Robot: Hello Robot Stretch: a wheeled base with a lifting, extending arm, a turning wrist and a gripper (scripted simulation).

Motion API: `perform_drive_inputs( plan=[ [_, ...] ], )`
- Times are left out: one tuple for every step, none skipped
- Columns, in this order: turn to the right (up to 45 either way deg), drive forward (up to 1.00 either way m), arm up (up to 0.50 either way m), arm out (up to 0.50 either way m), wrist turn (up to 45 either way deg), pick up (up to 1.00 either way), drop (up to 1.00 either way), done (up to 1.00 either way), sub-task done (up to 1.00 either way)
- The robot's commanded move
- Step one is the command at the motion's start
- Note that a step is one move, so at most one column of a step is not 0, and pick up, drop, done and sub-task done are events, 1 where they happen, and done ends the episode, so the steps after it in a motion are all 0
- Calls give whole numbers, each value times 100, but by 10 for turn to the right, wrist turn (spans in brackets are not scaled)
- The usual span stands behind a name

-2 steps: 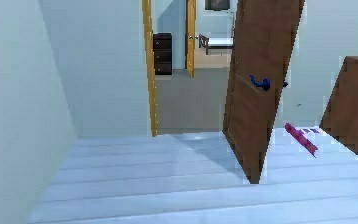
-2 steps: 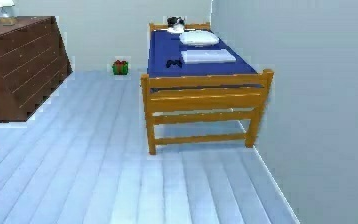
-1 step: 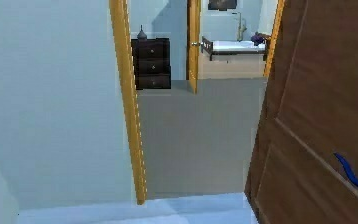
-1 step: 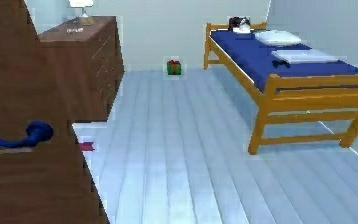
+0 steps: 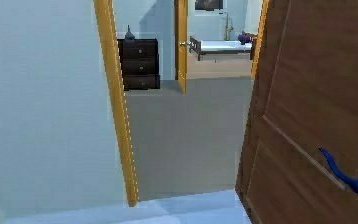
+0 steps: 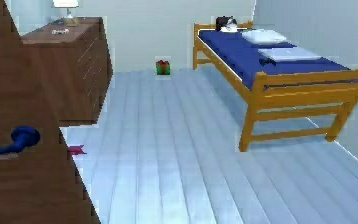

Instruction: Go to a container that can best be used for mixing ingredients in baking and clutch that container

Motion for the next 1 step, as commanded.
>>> perform_drive_inputs(
  plan=[
    [0, 100, 0, 0, 0, 0, 0, 0, 0]
  ],
)
